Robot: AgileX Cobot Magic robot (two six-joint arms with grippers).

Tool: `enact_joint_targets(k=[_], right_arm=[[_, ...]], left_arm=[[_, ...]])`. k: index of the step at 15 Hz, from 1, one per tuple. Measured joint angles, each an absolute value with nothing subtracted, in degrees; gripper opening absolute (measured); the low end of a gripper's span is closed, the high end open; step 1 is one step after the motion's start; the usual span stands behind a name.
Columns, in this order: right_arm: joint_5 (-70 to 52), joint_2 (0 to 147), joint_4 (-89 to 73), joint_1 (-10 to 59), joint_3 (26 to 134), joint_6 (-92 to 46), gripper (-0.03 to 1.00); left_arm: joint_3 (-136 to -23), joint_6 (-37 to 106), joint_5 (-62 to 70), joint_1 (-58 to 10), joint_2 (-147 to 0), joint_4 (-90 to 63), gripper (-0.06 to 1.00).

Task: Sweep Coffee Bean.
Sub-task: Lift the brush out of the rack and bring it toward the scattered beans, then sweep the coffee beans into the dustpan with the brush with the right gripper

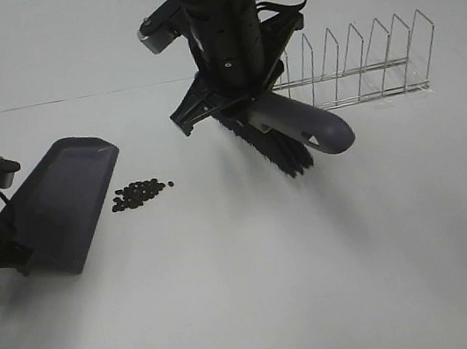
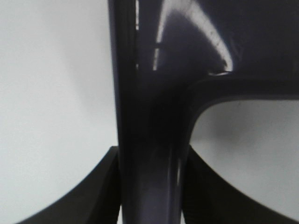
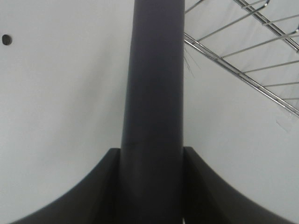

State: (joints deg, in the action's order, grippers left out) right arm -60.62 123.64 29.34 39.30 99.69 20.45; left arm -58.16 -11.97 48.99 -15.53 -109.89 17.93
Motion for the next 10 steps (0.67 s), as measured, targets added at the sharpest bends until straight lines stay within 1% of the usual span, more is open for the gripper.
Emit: enact_joint_targets(k=[4,8,10], right_arm=[[-61.36,129.89,28.71,39.3,105.77,18.11,0.36],[-65.03,136.59,27.79,39.82,112.93,13.35,0.36],[-66.75,139.97,27.67,41.31,117.69,11.12,0.36]], left_arm=[[-58.21,-11.97,48.99,-16.33,-111.9,17.36,0.33],[-58.21,-11.97,48.99,-16.33,-112.24,17.13,0.33],[-58.21,-11.97,48.99,-16.33,-112.24,17.07,0.33]])
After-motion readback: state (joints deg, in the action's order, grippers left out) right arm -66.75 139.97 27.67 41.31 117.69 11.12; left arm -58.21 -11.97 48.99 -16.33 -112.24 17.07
